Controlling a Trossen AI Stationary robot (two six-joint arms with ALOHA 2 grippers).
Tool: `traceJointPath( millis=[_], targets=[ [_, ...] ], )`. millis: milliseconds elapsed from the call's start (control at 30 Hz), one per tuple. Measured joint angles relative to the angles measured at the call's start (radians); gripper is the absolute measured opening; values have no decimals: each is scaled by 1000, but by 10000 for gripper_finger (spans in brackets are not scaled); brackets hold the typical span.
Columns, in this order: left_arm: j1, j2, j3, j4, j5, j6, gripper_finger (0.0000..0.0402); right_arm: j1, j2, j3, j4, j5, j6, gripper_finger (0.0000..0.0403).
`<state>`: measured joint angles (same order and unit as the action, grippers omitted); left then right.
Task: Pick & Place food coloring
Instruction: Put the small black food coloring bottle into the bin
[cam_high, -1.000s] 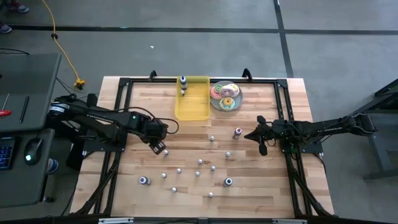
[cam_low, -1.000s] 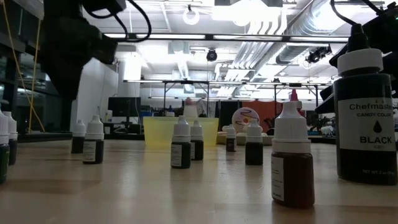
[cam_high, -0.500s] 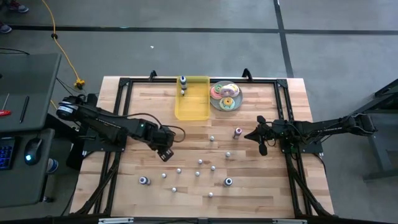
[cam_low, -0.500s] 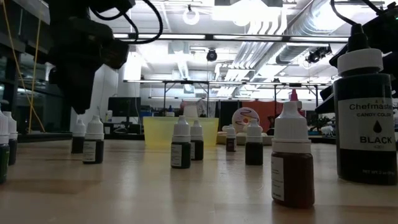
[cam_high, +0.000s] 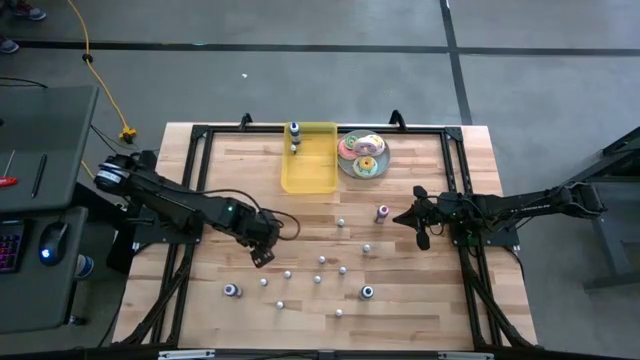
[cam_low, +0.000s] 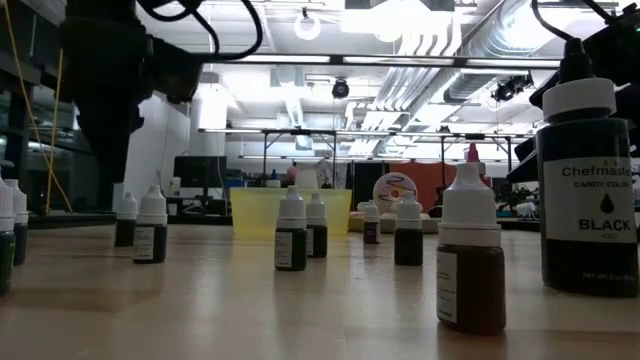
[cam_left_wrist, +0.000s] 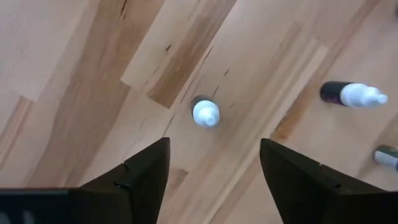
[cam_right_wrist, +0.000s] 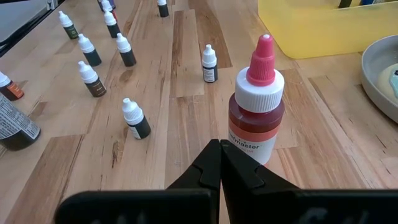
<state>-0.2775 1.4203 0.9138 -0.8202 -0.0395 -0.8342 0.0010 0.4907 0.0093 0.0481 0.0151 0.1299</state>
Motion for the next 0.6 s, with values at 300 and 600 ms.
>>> traceJointPath(
  millis=[300, 600],
  targets=[
    [2, 128, 74, -25, -3, 92, 245, 0, 0, 0, 0, 0, 0, 0],
    [2, 184, 113, -55, -23, 155, 245, 0, 0, 0, -4, 0, 0, 0]
  ],
)
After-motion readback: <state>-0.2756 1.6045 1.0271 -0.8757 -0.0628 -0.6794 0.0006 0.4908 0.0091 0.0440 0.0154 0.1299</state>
